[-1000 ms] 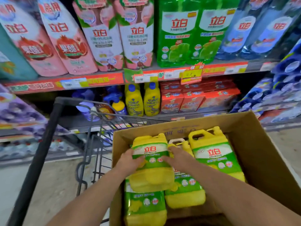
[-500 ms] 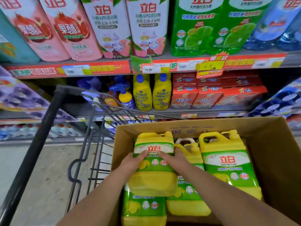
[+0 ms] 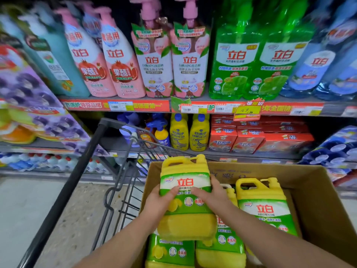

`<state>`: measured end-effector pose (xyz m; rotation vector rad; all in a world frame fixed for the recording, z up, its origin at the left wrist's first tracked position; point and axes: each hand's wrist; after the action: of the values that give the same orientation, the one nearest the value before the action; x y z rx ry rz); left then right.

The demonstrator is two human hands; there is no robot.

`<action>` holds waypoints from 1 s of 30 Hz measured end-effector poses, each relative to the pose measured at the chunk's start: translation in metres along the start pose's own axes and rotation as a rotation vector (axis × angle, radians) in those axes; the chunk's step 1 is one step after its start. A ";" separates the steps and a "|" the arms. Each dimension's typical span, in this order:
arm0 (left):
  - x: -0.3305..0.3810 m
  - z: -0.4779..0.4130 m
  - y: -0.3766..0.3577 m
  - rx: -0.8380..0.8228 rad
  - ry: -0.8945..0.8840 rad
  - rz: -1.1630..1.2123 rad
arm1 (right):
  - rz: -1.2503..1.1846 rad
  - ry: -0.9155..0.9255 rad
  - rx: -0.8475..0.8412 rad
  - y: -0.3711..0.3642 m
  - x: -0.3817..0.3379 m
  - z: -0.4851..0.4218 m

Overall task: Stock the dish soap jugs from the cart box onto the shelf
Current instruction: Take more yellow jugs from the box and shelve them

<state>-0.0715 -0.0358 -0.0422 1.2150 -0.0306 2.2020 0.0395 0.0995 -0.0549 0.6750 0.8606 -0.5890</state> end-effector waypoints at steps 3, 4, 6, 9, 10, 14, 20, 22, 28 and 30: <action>0.018 0.013 0.007 0.021 -0.065 0.066 | 0.018 0.159 -0.010 0.005 -0.024 0.007; 0.023 0.016 0.010 0.034 -0.087 0.093 | 0.019 0.209 -0.014 0.006 -0.032 0.009; 0.032 0.022 0.017 0.067 -0.138 0.126 | 0.014 0.288 -0.027 0.007 -0.049 0.014; 0.044 0.034 0.029 0.141 -0.224 0.145 | -0.011 0.381 -0.066 0.004 -0.068 0.020; 0.048 0.037 0.033 0.168 -0.245 0.147 | -0.019 0.413 -0.082 0.003 -0.074 0.022; 0.057 0.053 0.054 0.261 -0.295 0.131 | -0.020 0.504 -0.148 -0.008 -0.094 0.031; 0.056 0.074 0.085 0.358 -0.333 0.211 | 0.030 0.625 -0.228 -0.029 -0.118 0.046; 0.054 0.081 0.098 0.385 -0.353 0.223 | 0.035 0.656 -0.244 -0.037 -0.126 0.054; 0.042 0.104 0.155 0.563 -0.375 0.259 | 0.040 0.770 -0.343 -0.084 -0.152 0.093; 0.037 0.114 0.179 0.600 -0.382 0.263 | 0.047 0.802 -0.375 -0.104 -0.162 0.111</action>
<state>-0.0933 -0.1965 0.0991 2.0526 0.3576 2.2365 -0.0645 -0.0183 0.1017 0.5799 1.6471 -0.0795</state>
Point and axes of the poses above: each hand's wrist, its own z-axis away from the middle knuckle, its own y-axis out of the back of the hand, x = y × z, and after that the axes turned 11 degrees about x, right-handed
